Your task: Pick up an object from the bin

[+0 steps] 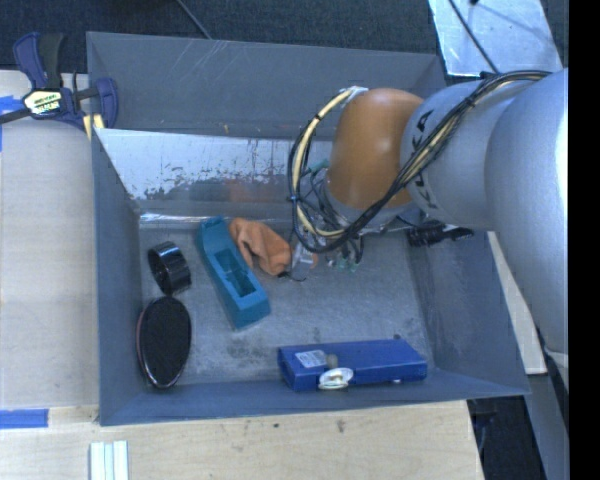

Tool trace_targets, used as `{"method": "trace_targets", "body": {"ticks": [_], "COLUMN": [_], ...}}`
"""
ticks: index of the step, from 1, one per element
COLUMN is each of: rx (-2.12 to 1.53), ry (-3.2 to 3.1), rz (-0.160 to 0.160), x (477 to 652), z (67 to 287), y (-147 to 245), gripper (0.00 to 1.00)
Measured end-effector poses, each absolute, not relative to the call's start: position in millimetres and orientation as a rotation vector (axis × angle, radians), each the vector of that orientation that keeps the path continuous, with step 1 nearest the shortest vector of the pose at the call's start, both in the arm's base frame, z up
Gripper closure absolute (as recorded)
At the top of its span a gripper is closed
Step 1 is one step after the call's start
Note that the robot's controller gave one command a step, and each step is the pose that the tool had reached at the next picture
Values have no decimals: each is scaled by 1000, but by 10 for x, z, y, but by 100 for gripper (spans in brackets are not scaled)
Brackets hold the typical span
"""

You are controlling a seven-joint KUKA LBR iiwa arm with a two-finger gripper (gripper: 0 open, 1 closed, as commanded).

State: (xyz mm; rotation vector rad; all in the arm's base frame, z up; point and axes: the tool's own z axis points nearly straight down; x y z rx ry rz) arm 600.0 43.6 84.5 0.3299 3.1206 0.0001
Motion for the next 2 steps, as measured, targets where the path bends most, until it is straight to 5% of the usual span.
{"method": "trace_targets", "body": {"ticks": [1,2], "rx": [332,308], "ry": [3121,3127], "rz": [0,0], "x": [5986,6019], "z": [878,1292], "y": [499,518], "gripper": [100,100]}}
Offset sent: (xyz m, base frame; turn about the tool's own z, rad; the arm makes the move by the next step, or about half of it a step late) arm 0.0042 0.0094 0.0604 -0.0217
